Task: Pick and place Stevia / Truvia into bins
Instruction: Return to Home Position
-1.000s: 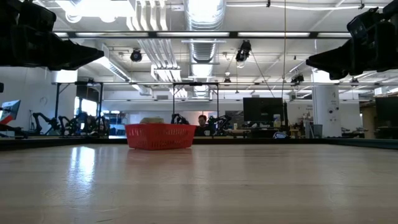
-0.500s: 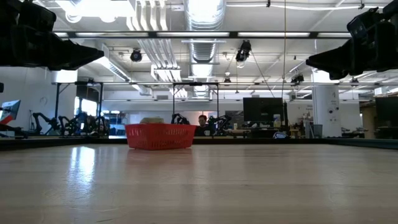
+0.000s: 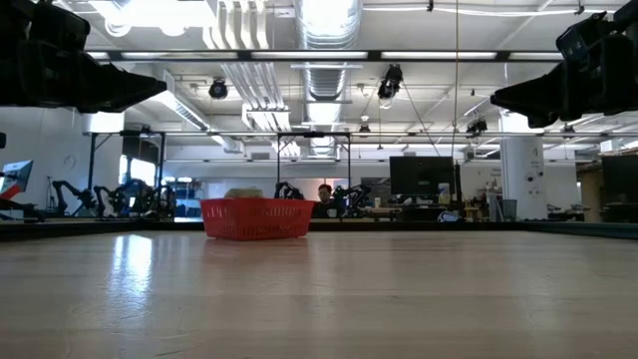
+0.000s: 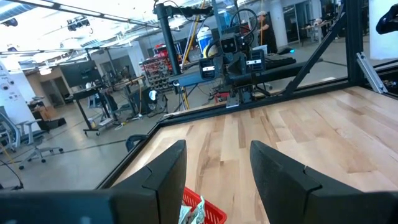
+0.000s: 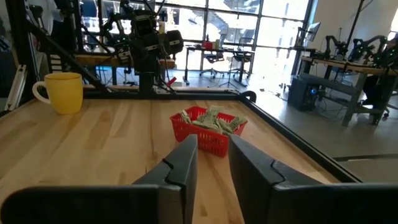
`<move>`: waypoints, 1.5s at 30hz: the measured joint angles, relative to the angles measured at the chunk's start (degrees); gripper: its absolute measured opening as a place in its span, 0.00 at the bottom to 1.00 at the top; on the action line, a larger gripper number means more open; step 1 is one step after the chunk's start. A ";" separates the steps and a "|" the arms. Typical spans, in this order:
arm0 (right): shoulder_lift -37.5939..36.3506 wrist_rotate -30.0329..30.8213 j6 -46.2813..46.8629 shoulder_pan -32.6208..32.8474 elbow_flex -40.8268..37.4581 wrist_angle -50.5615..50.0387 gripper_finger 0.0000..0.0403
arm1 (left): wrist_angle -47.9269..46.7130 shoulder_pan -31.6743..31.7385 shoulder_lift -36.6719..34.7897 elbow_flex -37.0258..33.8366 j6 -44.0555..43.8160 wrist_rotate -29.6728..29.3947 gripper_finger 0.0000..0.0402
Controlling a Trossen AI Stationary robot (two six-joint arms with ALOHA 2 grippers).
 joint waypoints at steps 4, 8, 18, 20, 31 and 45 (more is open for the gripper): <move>0.00 0.00 -0.01 0.00 0.00 0.00 0.21 | 0.00 0.01 -0.01 0.00 -0.01 0.00 0.40; 0.00 0.00 0.01 0.00 0.00 0.00 0.21 | 0.00 0.01 0.00 0.00 -0.01 0.00 0.40; 0.00 0.00 -0.01 0.00 0.00 0.00 0.18 | 0.00 0.01 0.00 0.00 -0.01 0.00 0.40; 0.00 0.00 -0.01 0.00 0.00 0.01 0.18 | 0.00 -0.01 0.00 0.00 -0.02 0.00 0.40; 0.00 0.00 0.01 0.00 0.00 0.01 0.21 | -0.01 0.00 0.00 0.00 0.00 0.00 0.40; 0.00 0.00 0.01 0.02 0.00 0.02 0.17 | 0.00 0.01 0.00 0.00 -0.02 0.00 0.40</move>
